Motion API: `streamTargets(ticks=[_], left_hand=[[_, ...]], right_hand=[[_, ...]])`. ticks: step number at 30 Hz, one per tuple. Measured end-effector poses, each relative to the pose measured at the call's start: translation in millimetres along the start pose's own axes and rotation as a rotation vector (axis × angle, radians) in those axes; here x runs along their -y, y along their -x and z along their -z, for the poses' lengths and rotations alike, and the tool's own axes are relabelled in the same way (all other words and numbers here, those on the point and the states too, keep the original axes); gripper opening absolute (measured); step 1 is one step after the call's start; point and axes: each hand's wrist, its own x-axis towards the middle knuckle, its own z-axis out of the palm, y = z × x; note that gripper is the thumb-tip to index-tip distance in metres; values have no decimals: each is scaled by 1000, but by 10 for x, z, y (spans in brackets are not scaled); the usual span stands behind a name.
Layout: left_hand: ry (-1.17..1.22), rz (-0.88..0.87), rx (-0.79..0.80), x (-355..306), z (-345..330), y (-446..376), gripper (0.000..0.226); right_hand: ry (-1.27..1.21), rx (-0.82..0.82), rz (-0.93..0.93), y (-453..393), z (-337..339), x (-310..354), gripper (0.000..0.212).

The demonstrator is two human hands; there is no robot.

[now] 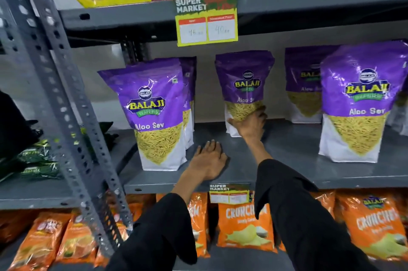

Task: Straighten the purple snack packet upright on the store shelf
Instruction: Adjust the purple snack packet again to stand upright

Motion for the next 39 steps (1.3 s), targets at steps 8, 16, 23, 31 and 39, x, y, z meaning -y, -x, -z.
streamTargets(ticks=[8,16,23,31,39], left_hand=[[36,8,-12,19,-27,-16,62],[28,29,-9,5,-12,-3,64],[9,49,15,-26,4,26,62],[2,78,31,-73,18,52,62],[-34,69,26,-59,3,41,63]], right_hand=[[25,-46,5,104,73,-1,137],[10,-32,32,376,224,-58,137],[-60,-48,108,746,454,-152,137],[-12,-55,148,1159,761,-266,133],[20,-63,161,1418,974,-334,130]])
